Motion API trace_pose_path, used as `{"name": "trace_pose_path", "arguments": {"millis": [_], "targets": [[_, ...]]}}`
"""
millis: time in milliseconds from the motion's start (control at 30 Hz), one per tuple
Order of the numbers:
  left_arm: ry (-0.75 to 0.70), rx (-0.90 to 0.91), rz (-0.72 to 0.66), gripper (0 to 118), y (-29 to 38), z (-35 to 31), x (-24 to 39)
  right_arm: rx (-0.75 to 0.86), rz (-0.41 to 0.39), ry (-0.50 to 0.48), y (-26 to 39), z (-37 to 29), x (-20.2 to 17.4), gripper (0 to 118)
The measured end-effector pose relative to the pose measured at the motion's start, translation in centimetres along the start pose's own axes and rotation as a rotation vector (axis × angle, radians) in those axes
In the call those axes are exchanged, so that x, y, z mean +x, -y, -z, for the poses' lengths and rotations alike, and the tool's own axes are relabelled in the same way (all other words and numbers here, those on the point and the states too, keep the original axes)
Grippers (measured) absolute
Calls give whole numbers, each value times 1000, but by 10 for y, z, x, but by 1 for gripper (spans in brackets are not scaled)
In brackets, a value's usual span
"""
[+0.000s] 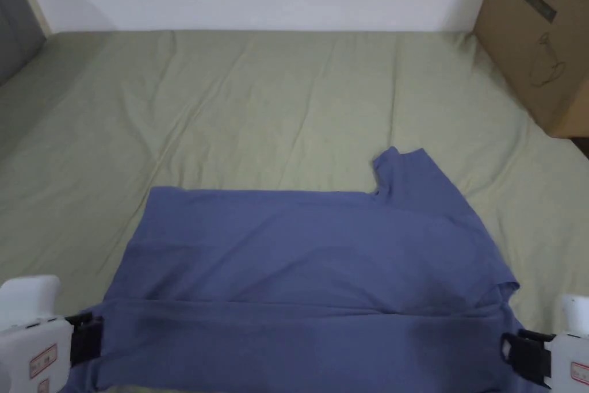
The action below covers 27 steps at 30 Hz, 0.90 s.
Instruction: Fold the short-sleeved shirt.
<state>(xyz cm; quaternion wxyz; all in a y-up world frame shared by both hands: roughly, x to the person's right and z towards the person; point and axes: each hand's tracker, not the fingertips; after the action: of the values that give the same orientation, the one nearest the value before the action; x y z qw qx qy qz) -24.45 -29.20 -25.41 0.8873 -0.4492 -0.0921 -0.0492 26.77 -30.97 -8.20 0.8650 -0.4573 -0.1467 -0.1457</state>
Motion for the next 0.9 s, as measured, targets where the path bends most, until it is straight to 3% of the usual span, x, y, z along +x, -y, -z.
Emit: {"name": "trace_pose_path", "arguments": {"millis": [167,300,433,467,500,533,600,633,767,800,867,900], "targets": [[8,10,20,0,-11,24,24,-35,88,-78,-13,26,-8,0],[37,-31,19,0,-20,45,35,-68,70,-86,-36,56,-8,0],[35,-36,49,0,-42,57,43,0,84,-109,-105,85,-4,2],[34,-39,52,0,-47,60,45,7,74,-110,-128,97,-3,20],[35,-36,56,0,-51,63,49,10,55,-95,-149,110,-3,69],[36,-35,60,0,-56,67,50,-4,17,-67,-168,128,-3,92],[37,-41,68,0,-62,75,52,-8,-12,-40,-205,160,1,94],[35,-47,73,0,-64,79,55,-25,-5,10,-220,178,4,94],[25,-72,87,0,-69,92,57,-113,47,41,-256,233,22,93],[23,-75,89,0,-70,95,56,-131,54,47,-259,241,25,91],[20,-85,85,0,-71,99,54,-192,43,61,-257,256,32,74],[20,-90,85,0,-72,99,55,-215,37,86,-254,259,31,73]]}}
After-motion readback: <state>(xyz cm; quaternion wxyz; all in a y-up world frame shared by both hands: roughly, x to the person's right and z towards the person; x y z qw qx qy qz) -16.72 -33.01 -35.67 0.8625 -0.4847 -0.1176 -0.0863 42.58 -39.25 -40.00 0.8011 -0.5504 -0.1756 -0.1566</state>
